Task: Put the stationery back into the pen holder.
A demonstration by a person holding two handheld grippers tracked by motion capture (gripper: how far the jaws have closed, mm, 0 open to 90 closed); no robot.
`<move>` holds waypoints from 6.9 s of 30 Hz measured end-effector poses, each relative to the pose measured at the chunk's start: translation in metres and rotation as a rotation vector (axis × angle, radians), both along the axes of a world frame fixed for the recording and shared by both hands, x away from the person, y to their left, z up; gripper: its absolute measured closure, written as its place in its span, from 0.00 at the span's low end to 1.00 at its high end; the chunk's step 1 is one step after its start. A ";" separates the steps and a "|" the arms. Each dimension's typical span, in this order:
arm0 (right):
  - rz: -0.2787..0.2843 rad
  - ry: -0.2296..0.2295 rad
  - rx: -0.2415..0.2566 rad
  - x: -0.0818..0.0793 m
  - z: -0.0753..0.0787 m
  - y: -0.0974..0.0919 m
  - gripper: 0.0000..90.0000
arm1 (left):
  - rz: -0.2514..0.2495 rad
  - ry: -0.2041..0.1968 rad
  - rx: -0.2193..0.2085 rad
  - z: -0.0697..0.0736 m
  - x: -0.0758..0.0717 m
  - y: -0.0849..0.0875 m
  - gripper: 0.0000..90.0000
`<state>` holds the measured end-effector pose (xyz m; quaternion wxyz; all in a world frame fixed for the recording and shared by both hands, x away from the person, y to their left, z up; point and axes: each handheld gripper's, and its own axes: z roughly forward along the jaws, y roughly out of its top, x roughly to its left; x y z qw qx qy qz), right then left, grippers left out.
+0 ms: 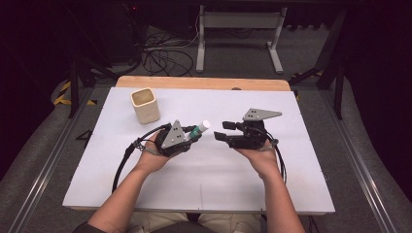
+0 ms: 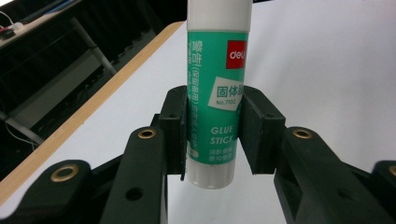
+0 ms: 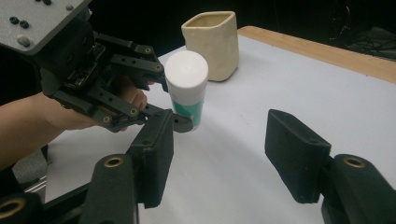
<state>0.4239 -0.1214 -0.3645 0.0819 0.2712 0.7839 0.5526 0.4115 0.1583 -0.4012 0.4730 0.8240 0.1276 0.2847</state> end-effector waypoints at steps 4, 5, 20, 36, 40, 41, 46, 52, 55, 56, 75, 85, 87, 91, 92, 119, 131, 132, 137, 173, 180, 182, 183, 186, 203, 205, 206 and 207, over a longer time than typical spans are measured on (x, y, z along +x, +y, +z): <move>-0.003 -0.005 0.004 0.000 0.000 -0.002 0.43 | 0.002 0.009 -0.031 0.003 0.000 0.004 0.73; -0.003 -0.007 0.008 0.000 -0.001 -0.003 0.41 | 0.004 0.010 -0.049 0.004 0.001 0.006 0.73; -0.002 -0.021 0.025 -0.001 -0.001 -0.010 0.32 | 0.009 0.035 -0.144 0.011 0.004 0.017 0.73; -0.006 -0.039 0.059 -0.002 -0.001 -0.020 0.25 | 0.040 0.036 -0.226 0.019 0.008 0.034 0.73; -0.016 -0.050 0.065 -0.002 -0.001 -0.023 0.25 | 0.049 0.032 -0.238 0.021 0.009 0.038 0.73; -0.016 -0.050 0.065 -0.002 -0.001 -0.023 0.25 | 0.051 0.035 -0.245 0.021 0.009 0.039 0.73; -0.034 -0.057 0.078 -0.002 0.000 -0.031 0.23 | 0.062 0.032 -0.268 0.022 0.011 0.045 0.73; -0.042 -0.068 0.098 -0.003 0.001 -0.037 0.21 | 0.073 0.035 -0.301 0.024 0.015 0.051 0.73; -0.044 -0.072 0.100 -0.003 0.001 -0.038 0.19 | 0.082 0.036 -0.316 0.025 0.016 0.055 0.73; -0.043 -0.075 0.103 -0.003 0.001 -0.038 0.18 | 0.085 0.036 -0.319 0.025 0.016 0.056 0.73; -0.061 -0.089 0.113 -0.004 0.000 -0.043 0.14 | 0.137 0.020 -0.385 0.032 0.025 0.075 0.73; -0.073 -0.093 0.106 -0.004 0.001 -0.046 0.14 | 0.197 0.007 -0.402 0.032 0.032 0.090 0.73; -0.074 -0.095 0.107 -0.004 0.001 -0.047 0.14 | 0.218 -0.004 -0.400 0.032 0.033 0.094 0.73; -0.077 -0.096 0.109 -0.005 0.001 -0.047 0.14 | 0.247 -0.007 -0.406 0.031 0.036 0.101 0.73; -0.078 -0.096 0.109 -0.005 0.001 -0.048 0.14 | 0.251 -0.005 -0.414 0.031 0.037 0.103 0.73; -0.082 -0.100 0.110 -0.005 0.002 -0.049 0.14 | 0.415 -0.033 -0.476 0.025 0.062 0.146 0.73; -0.078 -0.100 0.103 -0.005 0.001 -0.048 0.14 | 0.475 -0.014 -0.525 0.006 0.081 0.154 0.72; -0.079 -0.100 0.102 -0.005 0.001 -0.048 0.14 | 0.478 -0.013 -0.527 0.004 0.082 0.154 0.73; -0.080 -0.099 0.098 -0.005 0.001 -0.047 0.14 | 0.504 -0.007 -0.521 -0.004 0.089 0.156 0.72; -0.116 -0.130 0.127 -0.007 0.003 -0.053 0.15 | 0.514 0.016 -0.525 -0.020 0.098 0.158 0.75; -0.116 -0.130 0.129 -0.007 0.003 -0.054 0.15 | 0.523 0.026 -0.516 -0.020 0.097 0.159 0.72; -0.114 -0.128 0.128 -0.007 0.003 -0.053 0.15 | 0.524 0.027 -0.514 -0.021 0.097 0.159 0.71; -0.114 -0.127 0.127 -0.007 0.003 -0.053 0.15 | 0.524 0.028 -0.514 -0.021 0.097 0.159 0.71; -0.114 -0.127 0.125 -0.007 0.002 -0.053 0.15 | 0.522 0.033 -0.519 -0.020 0.097 0.159 0.69; -0.129 -0.125 0.132 -0.007 0.002 -0.057 0.15 | 0.500 0.038 -0.529 -0.009 0.088 0.159 0.54; -0.128 -0.125 0.131 -0.007 0.002 -0.057 0.15 | 0.502 0.034 -0.518 -0.007 0.087 0.158 0.50; -0.129 -0.125 0.131 -0.007 0.002 -0.057 0.15 | 0.501 0.034 -0.519 -0.007 0.086 0.157 0.47; -0.128 -0.125 0.132 -0.007 0.002 -0.057 0.15 | 0.500 0.034 -0.517 -0.005 0.085 0.156 0.45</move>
